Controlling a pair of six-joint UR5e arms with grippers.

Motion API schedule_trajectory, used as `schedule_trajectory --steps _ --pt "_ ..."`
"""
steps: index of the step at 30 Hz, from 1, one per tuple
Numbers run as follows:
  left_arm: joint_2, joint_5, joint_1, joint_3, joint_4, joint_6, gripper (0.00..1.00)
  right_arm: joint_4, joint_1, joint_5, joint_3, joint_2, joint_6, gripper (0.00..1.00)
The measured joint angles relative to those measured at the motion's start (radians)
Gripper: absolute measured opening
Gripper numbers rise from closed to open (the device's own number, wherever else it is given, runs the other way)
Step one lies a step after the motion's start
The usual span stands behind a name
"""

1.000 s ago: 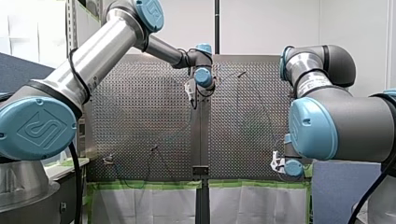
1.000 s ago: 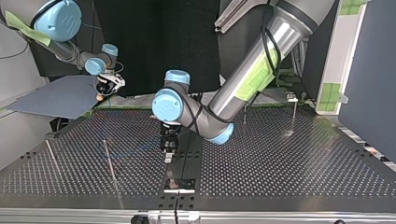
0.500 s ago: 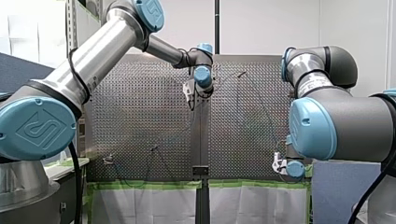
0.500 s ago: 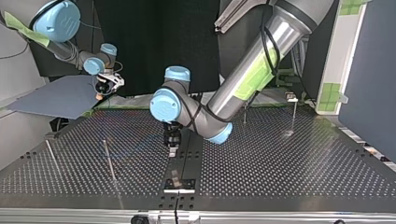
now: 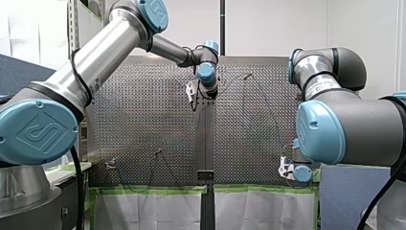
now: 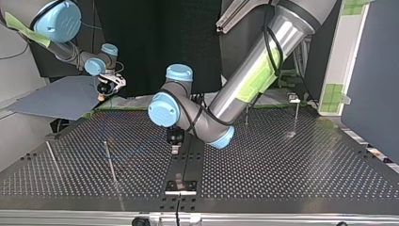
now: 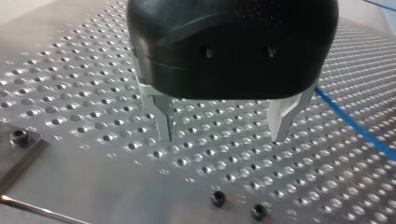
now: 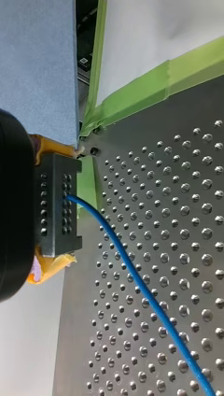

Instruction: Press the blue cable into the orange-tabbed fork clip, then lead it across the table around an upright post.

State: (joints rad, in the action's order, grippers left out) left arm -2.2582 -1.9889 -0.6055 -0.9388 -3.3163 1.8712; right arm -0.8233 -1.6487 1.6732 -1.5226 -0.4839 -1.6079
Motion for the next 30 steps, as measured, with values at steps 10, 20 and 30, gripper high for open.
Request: schedule_trajectory --steps 10,20,30 --pt "0.019 -0.061 0.0 0.0 -0.084 -0.029 0.99 0.002 -0.002 -0.001 0.0 0.001 0.002 0.0" --pt "0.102 -0.068 -0.035 -0.024 -0.123 -0.049 0.99 0.002 -0.002 -0.004 0.0 0.002 0.004 0.0" --pt "0.177 0.0 -0.076 -0.025 -0.112 -0.136 0.99 0.003 0.003 -0.007 0.001 0.001 0.005 0.0"
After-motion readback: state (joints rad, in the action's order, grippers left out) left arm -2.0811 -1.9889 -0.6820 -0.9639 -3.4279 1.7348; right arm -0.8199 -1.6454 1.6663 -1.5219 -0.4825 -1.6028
